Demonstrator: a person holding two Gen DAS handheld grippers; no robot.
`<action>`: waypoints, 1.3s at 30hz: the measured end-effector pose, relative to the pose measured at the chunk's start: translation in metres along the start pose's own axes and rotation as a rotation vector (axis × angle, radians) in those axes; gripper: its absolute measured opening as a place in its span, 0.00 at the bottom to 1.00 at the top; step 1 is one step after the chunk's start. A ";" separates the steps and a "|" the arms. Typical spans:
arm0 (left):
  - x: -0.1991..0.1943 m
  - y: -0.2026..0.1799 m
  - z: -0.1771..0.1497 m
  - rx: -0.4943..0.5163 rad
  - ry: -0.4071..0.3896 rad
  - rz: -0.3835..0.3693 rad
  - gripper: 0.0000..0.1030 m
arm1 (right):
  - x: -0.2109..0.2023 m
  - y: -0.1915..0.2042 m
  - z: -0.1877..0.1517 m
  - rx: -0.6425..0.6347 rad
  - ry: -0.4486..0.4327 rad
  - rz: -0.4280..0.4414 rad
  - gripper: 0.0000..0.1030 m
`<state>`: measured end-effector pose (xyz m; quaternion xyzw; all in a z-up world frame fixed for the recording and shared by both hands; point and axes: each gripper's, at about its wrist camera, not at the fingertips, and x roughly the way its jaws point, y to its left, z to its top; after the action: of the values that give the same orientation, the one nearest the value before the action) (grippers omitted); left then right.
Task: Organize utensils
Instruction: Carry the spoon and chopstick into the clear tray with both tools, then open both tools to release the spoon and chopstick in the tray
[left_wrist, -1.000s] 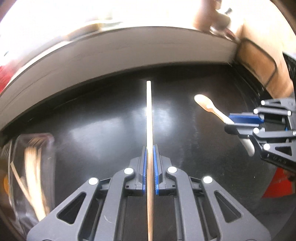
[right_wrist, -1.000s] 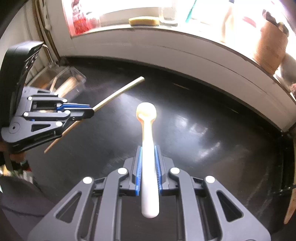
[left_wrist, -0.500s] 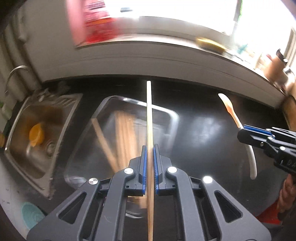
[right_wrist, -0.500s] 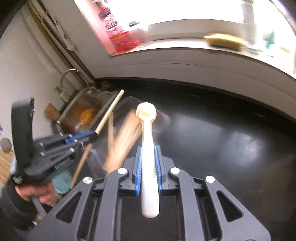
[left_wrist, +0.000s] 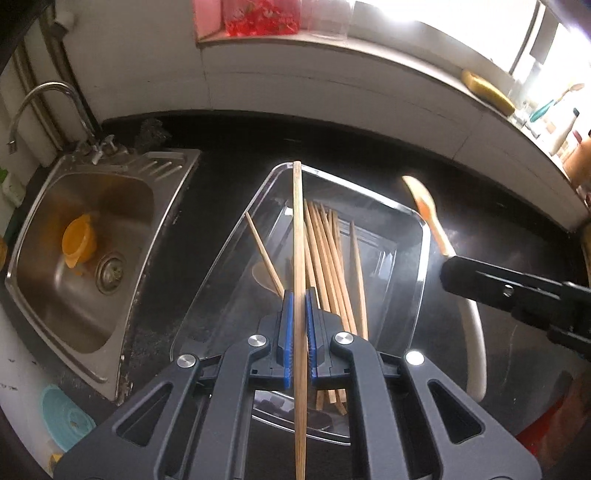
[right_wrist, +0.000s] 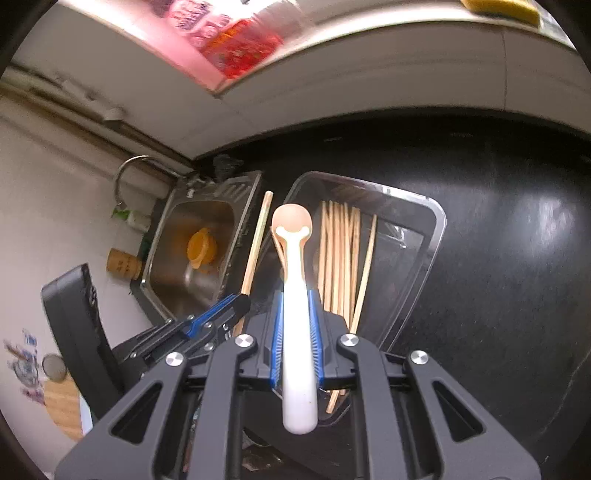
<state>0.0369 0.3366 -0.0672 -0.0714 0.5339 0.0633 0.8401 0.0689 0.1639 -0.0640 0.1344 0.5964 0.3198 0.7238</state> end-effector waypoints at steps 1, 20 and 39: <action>0.002 0.000 0.000 0.006 0.007 -0.002 0.06 | 0.004 -0.001 0.001 0.012 0.006 0.000 0.14; 0.064 0.015 0.008 0.034 0.109 -0.017 0.06 | 0.064 -0.020 0.026 0.089 0.097 -0.086 0.14; 0.075 0.021 0.012 0.027 0.115 -0.035 0.94 | 0.077 -0.028 0.055 0.101 0.082 -0.092 0.86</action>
<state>0.0752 0.3612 -0.1317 -0.0729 0.5807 0.0371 0.8100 0.1358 0.2006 -0.1266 0.1300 0.6465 0.2612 0.7049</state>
